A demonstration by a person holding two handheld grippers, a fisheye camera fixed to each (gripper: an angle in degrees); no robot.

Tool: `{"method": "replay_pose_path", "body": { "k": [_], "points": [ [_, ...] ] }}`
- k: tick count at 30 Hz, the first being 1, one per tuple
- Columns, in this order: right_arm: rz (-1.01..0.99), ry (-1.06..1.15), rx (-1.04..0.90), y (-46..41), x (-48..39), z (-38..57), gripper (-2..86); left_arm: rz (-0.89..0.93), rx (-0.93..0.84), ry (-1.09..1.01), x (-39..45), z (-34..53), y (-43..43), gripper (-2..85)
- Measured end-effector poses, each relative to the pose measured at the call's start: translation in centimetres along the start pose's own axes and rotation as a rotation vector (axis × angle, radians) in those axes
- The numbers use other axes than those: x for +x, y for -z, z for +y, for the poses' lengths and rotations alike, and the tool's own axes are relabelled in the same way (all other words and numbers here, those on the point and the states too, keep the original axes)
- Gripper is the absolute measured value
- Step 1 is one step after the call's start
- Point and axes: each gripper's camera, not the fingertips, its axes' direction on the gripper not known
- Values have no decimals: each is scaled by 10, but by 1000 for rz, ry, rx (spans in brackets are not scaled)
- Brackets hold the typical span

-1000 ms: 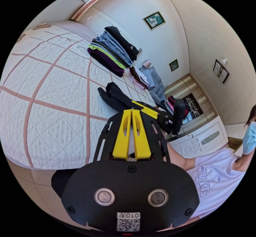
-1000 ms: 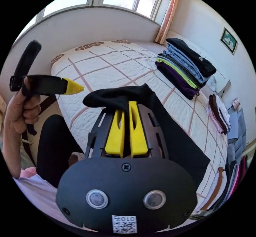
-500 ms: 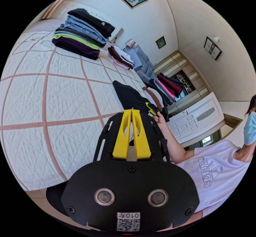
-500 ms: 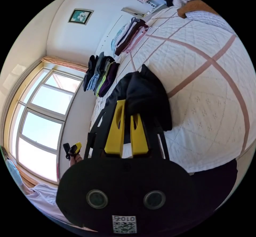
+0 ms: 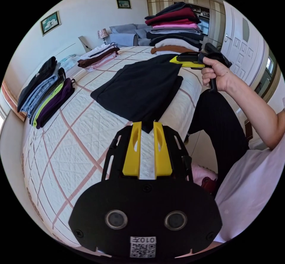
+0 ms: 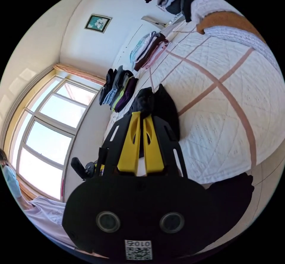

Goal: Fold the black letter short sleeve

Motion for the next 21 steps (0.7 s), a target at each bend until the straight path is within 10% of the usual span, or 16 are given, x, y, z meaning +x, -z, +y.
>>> {"method": "replay_pose_path", "body": {
  "k": [4, 21],
  "points": [
    [112, -19, -204, -27, 18, 6, 48, -18, -59, 10, 14, 4, -51, 33],
    [445, 225, 111, -28, -77, 36, 53, -138, -28, 70, 40, 40, -114, -1]
  ]
}}
